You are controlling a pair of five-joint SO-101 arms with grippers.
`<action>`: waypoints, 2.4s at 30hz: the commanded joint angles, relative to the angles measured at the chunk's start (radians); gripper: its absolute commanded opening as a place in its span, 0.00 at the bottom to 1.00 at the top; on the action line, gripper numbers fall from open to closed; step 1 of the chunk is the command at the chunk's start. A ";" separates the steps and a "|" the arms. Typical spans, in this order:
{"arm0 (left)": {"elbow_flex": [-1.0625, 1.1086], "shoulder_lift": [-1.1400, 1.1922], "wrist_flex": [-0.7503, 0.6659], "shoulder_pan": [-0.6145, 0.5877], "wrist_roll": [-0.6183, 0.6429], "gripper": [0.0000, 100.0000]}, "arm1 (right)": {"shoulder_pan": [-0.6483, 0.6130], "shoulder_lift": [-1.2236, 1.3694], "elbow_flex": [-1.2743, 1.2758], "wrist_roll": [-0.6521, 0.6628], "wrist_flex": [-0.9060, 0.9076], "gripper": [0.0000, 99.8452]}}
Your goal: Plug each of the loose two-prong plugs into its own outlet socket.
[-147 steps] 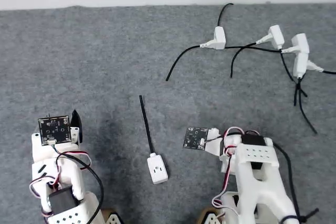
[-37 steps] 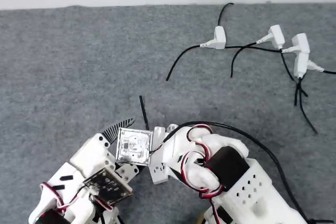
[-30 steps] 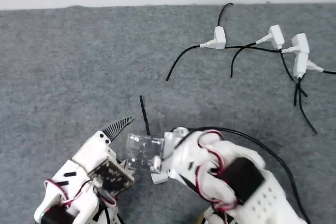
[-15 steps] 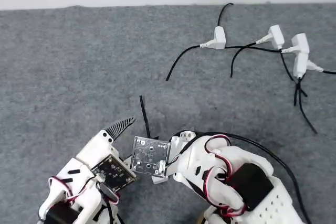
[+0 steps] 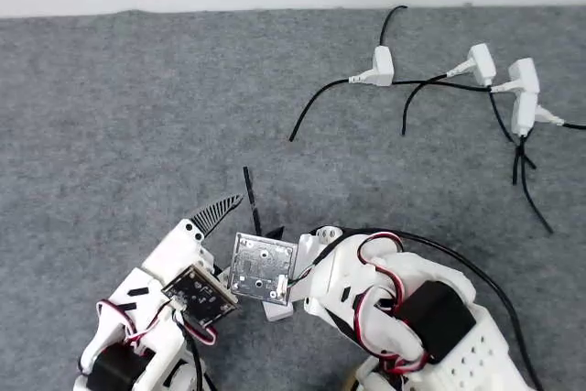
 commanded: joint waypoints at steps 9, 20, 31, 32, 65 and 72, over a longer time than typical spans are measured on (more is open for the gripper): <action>-0.008 -0.003 0.003 -0.017 0.132 0.23 | -0.021 -0.044 0.012 0.012 -0.042 0.01; -0.079 -0.003 0.005 -0.023 0.325 0.23 | -0.018 -0.044 0.009 0.014 -0.042 0.01; -0.033 -0.003 -0.003 -0.046 0.325 0.23 | -0.018 -0.044 0.000 0.012 -0.073 0.01; -0.027 -0.003 -0.006 -0.046 0.325 0.23 | -0.018 -0.044 -0.005 0.014 -0.074 0.01; 0.120 -0.002 -0.087 0.109 0.282 0.23 | -0.022 -0.035 -0.044 0.009 -0.068 0.01; 0.117 -0.002 -0.092 0.064 0.281 0.23 | -0.022 -0.038 -0.038 0.009 -0.045 0.01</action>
